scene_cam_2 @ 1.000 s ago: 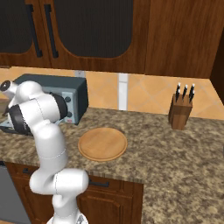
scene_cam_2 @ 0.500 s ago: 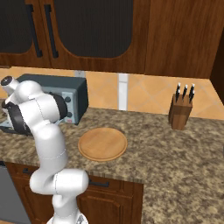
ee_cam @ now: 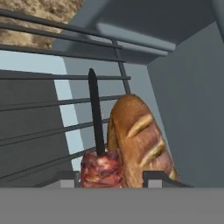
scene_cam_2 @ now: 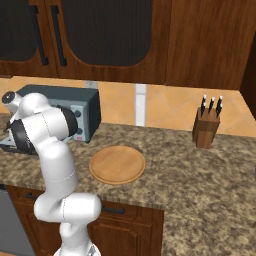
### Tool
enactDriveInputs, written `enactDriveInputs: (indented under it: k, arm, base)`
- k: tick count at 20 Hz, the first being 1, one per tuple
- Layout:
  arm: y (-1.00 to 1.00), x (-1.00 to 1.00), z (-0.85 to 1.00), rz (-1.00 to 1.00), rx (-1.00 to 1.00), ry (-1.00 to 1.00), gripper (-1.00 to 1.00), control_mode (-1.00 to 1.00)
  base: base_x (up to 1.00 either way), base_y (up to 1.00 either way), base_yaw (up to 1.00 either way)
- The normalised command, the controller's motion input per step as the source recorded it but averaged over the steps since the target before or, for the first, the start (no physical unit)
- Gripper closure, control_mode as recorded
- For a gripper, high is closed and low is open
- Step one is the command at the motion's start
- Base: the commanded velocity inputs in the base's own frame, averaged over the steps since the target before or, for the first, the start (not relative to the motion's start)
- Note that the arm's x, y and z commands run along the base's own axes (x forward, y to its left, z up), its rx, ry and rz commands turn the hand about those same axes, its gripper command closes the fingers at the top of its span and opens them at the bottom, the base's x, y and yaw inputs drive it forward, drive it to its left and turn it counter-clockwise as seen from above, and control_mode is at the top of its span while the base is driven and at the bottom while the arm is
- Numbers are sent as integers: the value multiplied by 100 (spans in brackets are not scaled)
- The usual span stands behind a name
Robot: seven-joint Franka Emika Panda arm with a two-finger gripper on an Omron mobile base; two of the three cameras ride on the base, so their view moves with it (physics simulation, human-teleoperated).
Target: Pick up the kebab skewer and baguette bread, and place them inside the toaster oven. Close the toaster oven door and start by setting the timer.
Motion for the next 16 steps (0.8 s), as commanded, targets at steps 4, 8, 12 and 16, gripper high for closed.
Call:
enactDriveInputs:
  k: [4,8,12,16]
  arm:
    - [0,0,0,0,0,0,-100,-100]
    - [0,0,7,0,0,1,-100,-100]
    - [0,-8,54,0,0,10,-100,-100]
    - [-5,-2,63,-1,6,13,-100,-100]
  base:
    - [0,0,0]
    - [0,0,0]
    - [0,0,0]
    - [0,0,0]
